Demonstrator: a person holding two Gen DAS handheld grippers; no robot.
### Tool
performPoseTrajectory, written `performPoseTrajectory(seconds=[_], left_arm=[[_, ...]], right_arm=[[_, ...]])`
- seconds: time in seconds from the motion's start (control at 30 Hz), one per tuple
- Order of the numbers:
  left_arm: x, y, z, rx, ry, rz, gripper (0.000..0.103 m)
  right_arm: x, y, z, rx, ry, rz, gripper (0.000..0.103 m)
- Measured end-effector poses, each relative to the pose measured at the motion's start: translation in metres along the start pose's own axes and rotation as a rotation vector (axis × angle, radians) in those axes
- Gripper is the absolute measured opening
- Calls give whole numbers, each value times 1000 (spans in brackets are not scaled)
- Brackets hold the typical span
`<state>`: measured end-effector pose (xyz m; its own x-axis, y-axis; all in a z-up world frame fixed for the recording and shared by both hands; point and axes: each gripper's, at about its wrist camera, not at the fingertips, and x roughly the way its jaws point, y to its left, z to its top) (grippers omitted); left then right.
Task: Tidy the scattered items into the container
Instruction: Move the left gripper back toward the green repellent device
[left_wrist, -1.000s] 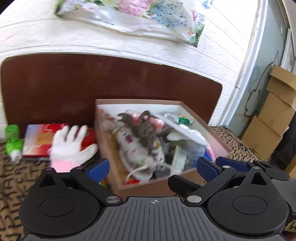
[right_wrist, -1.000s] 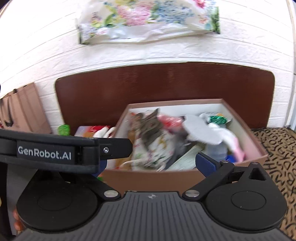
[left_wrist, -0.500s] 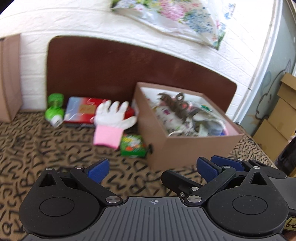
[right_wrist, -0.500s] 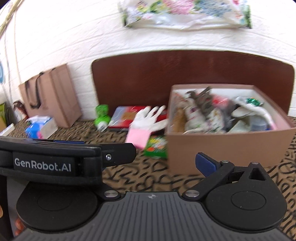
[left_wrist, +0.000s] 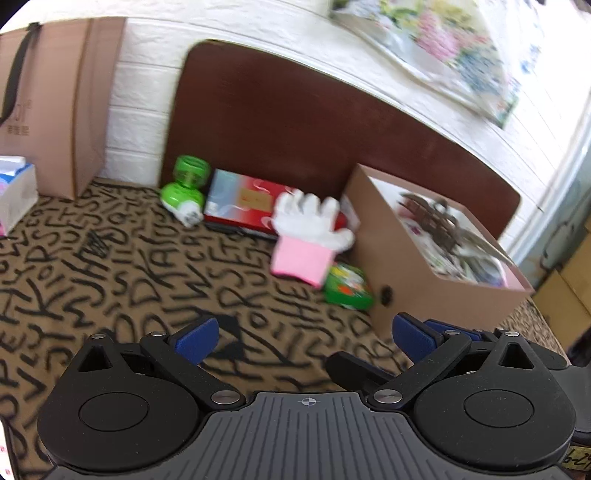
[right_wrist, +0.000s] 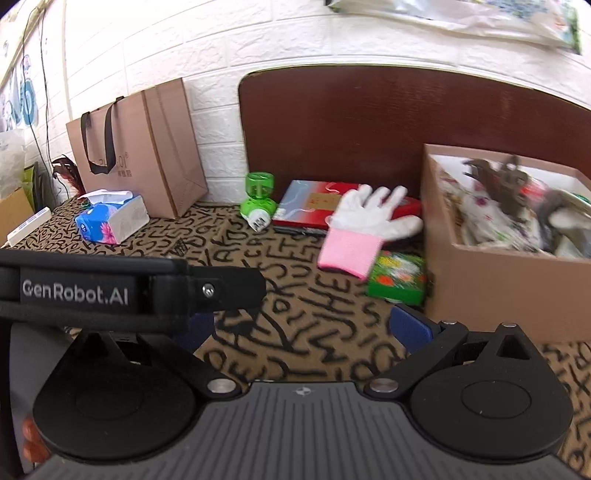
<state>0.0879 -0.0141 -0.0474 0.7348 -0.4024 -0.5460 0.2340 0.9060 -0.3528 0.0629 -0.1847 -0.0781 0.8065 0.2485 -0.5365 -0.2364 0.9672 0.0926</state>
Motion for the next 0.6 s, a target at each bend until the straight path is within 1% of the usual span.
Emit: performPoseTrajectory(seconds=[0.13,0.33,0.43,0.5,0.6], left_arm=[[10,26,20,-30,-24,30,103],[37,63,47,-37,-27,57,103],[57,81,61,-38,-14,60,100],[72,92,69,-37,-8,57,96],[95,110,81,-51,0,40,91]], right_arm=[[24,9,17,-40,-25,27,100],[74,18,37,-61,-30,65,93],[102,21,45,-65,-26,84,88],[120,22,49,-66,-18,95,81],[148,25,57,-74,-14,101,77]])
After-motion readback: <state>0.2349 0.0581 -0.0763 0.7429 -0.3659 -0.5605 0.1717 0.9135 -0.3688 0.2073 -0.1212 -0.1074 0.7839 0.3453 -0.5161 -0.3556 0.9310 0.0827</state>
